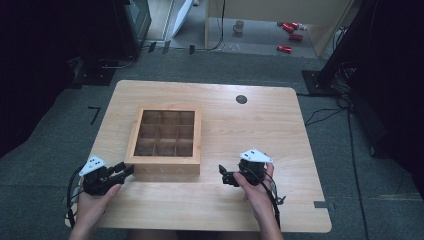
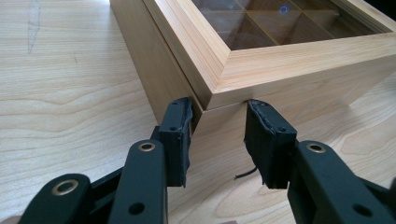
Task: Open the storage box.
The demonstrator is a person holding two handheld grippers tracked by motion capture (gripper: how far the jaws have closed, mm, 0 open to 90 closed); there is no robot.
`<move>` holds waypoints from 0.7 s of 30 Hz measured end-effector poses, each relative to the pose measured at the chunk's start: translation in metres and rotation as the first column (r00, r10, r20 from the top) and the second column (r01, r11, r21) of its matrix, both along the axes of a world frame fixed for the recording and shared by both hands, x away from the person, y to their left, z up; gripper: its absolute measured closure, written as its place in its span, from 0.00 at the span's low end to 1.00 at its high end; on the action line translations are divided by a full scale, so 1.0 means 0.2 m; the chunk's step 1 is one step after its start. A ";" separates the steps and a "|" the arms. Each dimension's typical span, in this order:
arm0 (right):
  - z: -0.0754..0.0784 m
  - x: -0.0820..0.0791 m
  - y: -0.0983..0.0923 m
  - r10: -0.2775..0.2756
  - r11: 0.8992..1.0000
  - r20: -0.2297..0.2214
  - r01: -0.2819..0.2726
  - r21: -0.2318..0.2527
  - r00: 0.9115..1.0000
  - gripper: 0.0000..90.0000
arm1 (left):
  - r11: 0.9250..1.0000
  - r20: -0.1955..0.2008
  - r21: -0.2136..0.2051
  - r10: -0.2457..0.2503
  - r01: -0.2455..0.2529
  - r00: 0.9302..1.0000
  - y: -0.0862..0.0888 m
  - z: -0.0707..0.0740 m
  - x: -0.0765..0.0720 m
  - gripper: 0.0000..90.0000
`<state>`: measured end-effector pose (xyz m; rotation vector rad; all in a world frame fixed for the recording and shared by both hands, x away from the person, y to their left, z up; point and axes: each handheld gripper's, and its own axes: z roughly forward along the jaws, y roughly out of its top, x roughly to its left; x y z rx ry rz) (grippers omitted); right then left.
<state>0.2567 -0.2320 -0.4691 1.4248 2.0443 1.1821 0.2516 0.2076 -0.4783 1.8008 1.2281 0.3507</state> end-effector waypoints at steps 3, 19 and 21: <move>0.02 0.01 0.07 0.023 1.000 0.009 -0.023 0.009 1.000 0.00 | 1.000 -0.004 -0.008 -0.005 0.005 1.000 0.00 0.00 0.00 0.68; 0.02 0.06 0.27 0.092 0.996 0.012 -0.092 0.016 0.996 0.00 | 1.000 -0.015 0.002 -0.016 0.016 1.000 0.01 0.00 0.01 0.67; 0.02 0.06 0.30 0.106 0.994 0.015 -0.106 0.016 0.994 0.00 | 1.000 -0.011 0.000 -0.012 0.012 1.000 0.01 0.01 0.01 0.68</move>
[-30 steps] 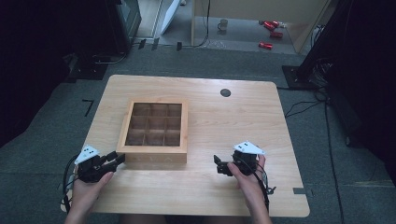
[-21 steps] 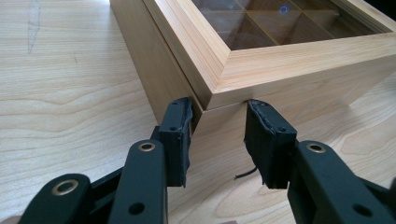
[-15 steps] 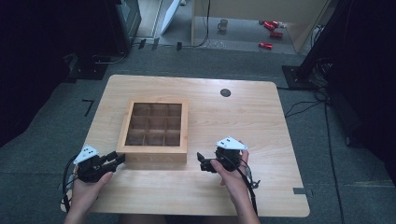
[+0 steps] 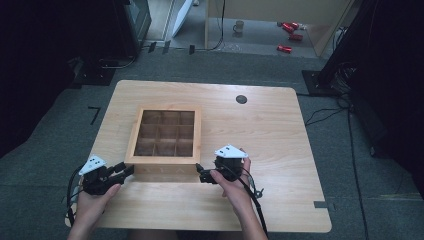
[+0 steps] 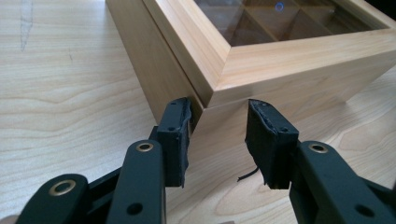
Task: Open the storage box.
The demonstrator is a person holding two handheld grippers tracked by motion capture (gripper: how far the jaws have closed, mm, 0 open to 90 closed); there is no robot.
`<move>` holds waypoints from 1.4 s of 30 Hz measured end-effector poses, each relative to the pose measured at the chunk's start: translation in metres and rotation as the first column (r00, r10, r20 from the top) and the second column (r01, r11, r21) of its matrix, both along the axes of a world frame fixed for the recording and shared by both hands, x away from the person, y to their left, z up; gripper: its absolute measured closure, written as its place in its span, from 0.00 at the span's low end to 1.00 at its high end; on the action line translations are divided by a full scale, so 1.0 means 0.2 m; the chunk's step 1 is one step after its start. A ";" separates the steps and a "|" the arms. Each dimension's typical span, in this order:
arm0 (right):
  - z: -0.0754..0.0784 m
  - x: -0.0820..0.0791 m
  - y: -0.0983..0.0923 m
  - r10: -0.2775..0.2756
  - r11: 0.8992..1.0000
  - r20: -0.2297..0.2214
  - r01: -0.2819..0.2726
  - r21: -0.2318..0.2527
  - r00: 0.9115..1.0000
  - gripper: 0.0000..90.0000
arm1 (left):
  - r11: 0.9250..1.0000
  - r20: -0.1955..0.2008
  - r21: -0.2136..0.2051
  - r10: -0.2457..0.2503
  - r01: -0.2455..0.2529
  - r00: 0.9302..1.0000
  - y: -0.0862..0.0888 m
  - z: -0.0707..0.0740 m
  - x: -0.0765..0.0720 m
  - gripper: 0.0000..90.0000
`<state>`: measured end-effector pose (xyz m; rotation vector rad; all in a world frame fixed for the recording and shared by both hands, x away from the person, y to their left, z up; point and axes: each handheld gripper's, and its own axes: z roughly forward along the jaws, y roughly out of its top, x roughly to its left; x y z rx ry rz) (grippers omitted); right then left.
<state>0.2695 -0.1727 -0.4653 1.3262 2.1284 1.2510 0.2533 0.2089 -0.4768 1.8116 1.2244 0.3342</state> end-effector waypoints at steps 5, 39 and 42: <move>0.00 0.00 0.04 0.017 1.000 0.002 -0.017 0.002 1.000 0.00 | 1.000 0.002 0.006 0.000 0.000 1.000 0.00 0.00 0.00 0.68; -0.07 -0.01 0.20 0.069 0.998 0.089 -0.070 0.008 0.994 0.19 | 1.000 0.029 0.000 0.008 -0.008 1.000 0.00 0.04 -0.01 0.69; -0.07 -0.02 0.21 0.076 0.997 0.104 -0.076 -0.001 0.992 0.27 | 1.000 0.032 -0.010 0.012 -0.011 0.999 0.00 0.04 -0.01 0.69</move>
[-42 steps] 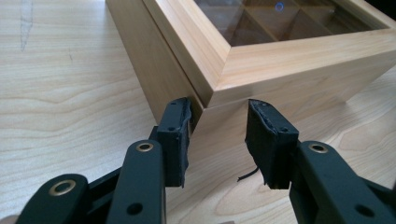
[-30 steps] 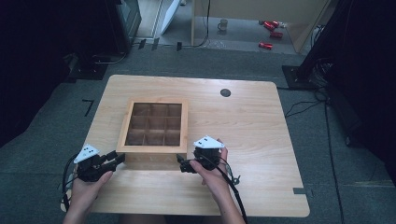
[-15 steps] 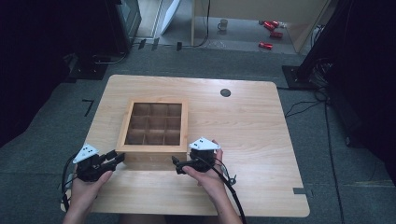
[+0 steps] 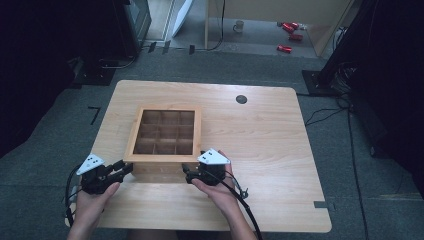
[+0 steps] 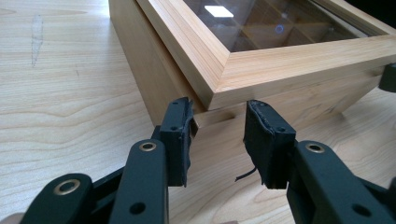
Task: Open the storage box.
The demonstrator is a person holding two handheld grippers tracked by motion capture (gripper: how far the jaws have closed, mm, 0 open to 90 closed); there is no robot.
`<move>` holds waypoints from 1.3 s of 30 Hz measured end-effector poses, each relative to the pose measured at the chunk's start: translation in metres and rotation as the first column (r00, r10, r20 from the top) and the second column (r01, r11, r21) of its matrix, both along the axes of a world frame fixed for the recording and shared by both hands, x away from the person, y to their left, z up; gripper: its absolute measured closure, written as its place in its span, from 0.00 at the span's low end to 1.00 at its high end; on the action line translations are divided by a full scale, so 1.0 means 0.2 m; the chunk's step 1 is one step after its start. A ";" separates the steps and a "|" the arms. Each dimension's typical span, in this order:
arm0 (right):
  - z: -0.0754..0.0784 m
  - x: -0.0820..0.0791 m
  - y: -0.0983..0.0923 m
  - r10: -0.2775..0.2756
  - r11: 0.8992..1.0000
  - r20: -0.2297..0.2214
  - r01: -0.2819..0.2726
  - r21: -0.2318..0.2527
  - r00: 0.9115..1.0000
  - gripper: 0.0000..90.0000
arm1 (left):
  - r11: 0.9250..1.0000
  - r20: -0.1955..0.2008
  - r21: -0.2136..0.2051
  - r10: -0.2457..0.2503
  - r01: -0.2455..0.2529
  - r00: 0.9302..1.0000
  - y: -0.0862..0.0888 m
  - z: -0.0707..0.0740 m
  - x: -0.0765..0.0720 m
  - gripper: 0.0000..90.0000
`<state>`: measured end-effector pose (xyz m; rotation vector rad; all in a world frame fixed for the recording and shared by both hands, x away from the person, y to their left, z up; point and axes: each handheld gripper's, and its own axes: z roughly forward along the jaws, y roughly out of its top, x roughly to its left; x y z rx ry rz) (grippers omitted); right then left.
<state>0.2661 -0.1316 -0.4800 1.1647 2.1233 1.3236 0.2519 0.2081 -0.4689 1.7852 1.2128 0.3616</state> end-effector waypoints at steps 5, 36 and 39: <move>0.00 -0.01 0.00 0.001 1.000 0.028 -0.001 -0.003 1.000 0.32 | 1.000 0.008 0.002 0.006 -0.006 1.000 0.00 0.00 0.00 0.69; 0.11 -0.01 -0.02 -0.002 1.000 0.095 0.003 -0.006 0.995 0.32 | 0.972 -0.092 0.231 0.064 -0.041 0.994 0.06 -0.23 -0.06 0.19; 0.12 0.00 -0.02 0.004 1.000 0.097 -0.003 -0.010 0.995 0.32 | 0.970 -0.083 0.238 0.072 -0.050 0.994 0.06 -0.23 -0.06 0.19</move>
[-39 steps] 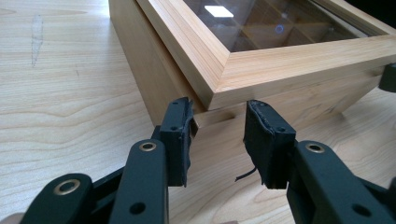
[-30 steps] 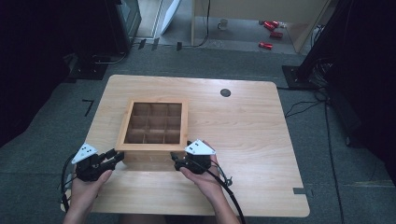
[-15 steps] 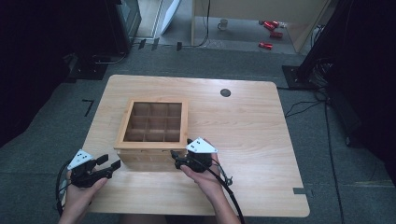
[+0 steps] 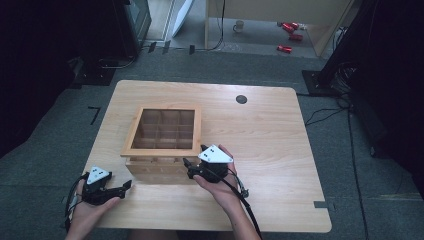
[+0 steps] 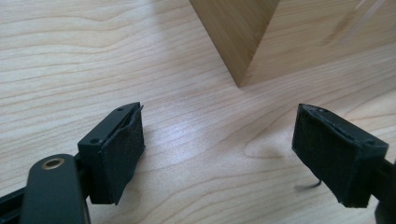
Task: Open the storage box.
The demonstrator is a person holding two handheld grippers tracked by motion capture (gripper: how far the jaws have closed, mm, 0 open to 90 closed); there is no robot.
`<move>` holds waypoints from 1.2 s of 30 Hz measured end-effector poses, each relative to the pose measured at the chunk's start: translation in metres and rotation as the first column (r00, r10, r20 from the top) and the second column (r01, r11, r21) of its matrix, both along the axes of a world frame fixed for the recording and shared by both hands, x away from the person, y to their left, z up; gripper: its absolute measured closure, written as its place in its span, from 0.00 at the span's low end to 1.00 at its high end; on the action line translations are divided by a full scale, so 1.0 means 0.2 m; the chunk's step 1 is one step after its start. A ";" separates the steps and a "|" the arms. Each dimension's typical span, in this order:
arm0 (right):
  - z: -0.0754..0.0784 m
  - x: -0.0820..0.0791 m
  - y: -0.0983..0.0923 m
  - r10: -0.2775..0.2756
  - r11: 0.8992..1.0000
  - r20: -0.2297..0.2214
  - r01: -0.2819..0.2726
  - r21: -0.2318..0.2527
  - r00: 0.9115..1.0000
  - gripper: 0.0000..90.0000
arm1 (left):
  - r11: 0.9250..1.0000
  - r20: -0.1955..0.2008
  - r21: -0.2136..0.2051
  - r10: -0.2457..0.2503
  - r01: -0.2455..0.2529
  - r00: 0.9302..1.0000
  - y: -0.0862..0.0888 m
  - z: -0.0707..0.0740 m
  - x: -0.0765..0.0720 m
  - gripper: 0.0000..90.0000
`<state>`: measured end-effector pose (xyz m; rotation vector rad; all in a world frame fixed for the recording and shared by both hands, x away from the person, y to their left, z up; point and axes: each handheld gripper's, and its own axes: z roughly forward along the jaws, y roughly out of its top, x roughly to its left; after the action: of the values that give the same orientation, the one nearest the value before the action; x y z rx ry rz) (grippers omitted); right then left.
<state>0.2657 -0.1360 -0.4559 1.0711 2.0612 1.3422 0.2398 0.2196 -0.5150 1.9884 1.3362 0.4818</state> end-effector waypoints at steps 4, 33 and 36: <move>0.01 0.00 0.00 -0.002 1.000 0.008 0.002 0.005 1.000 0.31 | 1.000 0.009 0.004 0.006 -0.006 1.000 -0.01 0.00 0.00 0.19; 0.29 0.15 0.00 -0.039 0.999 0.123 0.038 0.015 0.992 0.26 | 0.998 0.031 0.064 0.011 -0.013 0.999 -0.04 -0.01 -0.01 0.19; 0.31 0.16 0.00 -0.042 0.999 0.132 0.041 0.015 0.990 0.25 | 0.997 0.032 0.070 0.011 -0.014 0.999 -0.04 -0.01 -0.01 0.19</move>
<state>0.2980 -0.1363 -0.3941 0.9968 1.9269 1.3695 0.2385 0.2112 -0.5176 2.0217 1.3297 0.5703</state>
